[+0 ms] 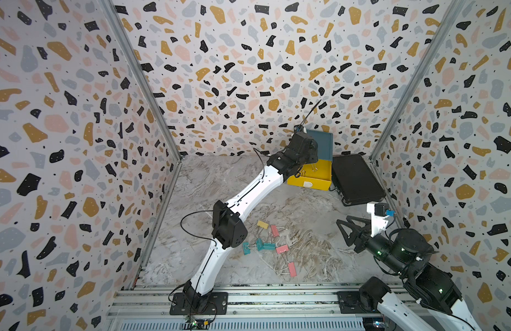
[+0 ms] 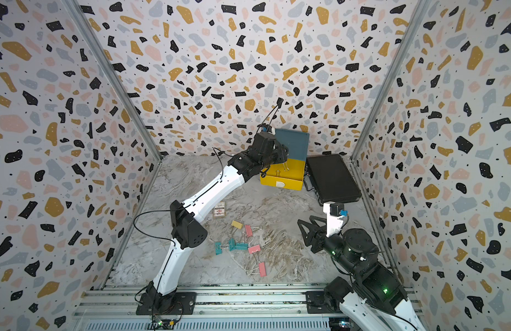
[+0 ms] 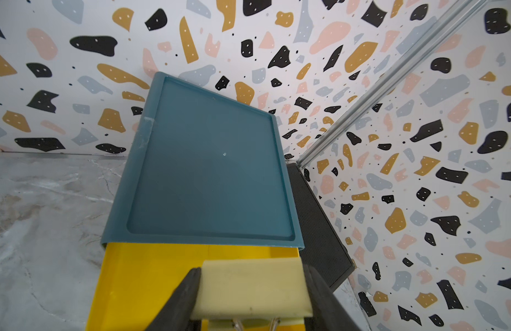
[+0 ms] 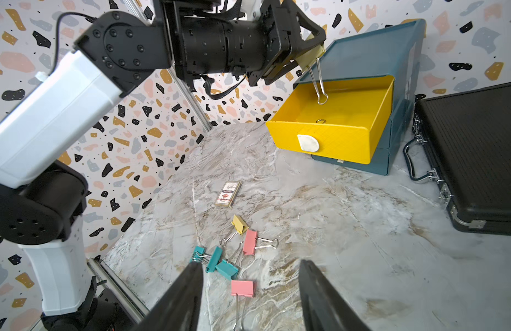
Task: Put the binder clips in the drawer according to color
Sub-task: Place the binder clip in the drawer, then pick up the binder clip at the center of the board.
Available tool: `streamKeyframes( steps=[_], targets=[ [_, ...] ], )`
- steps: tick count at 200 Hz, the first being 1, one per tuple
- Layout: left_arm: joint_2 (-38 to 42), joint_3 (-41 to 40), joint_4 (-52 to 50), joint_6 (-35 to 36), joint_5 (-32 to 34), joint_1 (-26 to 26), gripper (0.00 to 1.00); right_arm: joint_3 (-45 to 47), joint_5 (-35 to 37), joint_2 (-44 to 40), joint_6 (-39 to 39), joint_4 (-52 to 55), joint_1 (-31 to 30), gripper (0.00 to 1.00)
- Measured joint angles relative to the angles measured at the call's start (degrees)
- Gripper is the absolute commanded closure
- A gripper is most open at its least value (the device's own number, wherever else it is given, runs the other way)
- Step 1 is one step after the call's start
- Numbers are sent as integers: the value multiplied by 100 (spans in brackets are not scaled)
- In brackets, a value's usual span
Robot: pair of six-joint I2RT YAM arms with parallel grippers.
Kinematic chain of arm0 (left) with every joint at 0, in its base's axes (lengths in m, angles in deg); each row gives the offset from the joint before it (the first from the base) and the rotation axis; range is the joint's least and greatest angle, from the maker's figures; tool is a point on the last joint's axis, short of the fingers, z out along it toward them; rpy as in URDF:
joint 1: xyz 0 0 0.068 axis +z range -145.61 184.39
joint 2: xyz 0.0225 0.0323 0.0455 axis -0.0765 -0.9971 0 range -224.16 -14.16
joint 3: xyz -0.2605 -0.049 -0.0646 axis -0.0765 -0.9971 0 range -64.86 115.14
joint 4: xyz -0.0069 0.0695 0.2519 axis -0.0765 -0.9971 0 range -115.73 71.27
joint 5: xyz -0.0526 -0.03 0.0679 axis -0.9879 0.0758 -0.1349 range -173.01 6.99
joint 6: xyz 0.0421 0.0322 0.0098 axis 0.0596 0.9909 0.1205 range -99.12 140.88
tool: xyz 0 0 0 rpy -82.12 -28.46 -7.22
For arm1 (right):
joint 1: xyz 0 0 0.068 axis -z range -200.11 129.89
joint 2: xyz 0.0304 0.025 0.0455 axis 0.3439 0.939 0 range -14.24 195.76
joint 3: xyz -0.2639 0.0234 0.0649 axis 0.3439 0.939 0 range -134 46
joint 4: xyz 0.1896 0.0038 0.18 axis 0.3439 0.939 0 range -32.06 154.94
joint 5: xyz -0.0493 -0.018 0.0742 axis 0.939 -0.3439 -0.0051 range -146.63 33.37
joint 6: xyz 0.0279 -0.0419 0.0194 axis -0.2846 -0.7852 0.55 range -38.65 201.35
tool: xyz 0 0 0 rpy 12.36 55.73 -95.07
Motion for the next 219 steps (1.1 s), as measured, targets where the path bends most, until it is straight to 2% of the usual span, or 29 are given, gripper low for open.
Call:
streamKeyframes(
  steps=[9,25,47,58,75,101,134,151,177,198,219],
  targets=[
    [-81,55,-103,-68,31,17,60,0,2,-33,4,20,0,41],
    [-105,-66,-291,-256,81,46,48,0,0,-72,7,55,0,41],
    [-105,-221,-555,-490,120,70,22,0,0,-74,11,63,0,41],
    [-105,-225,-706,-669,131,83,14,0,0,-74,13,68,0,41],
    [-63,-225,-820,-824,144,101,13,2,0,-74,17,72,0,41],
    [118,-201,-1108,-970,173,125,19,2,-24,-39,-11,85,0,41],
    [682,-247,-1952,-975,280,164,20,2,4,13,-179,201,0,40],
    [1425,-1012,-2284,-892,396,164,19,-31,44,92,-260,378,0,40],
    [2761,-2815,-2533,-619,529,170,17,-219,2,560,-326,671,0,41],
    [3672,-4531,-2356,-70,343,186,15,-271,-205,1001,-323,820,0,41],
    [4133,-5875,-2194,595,142,232,12,-271,-496,1303,-284,960,0,42]
  ],
)
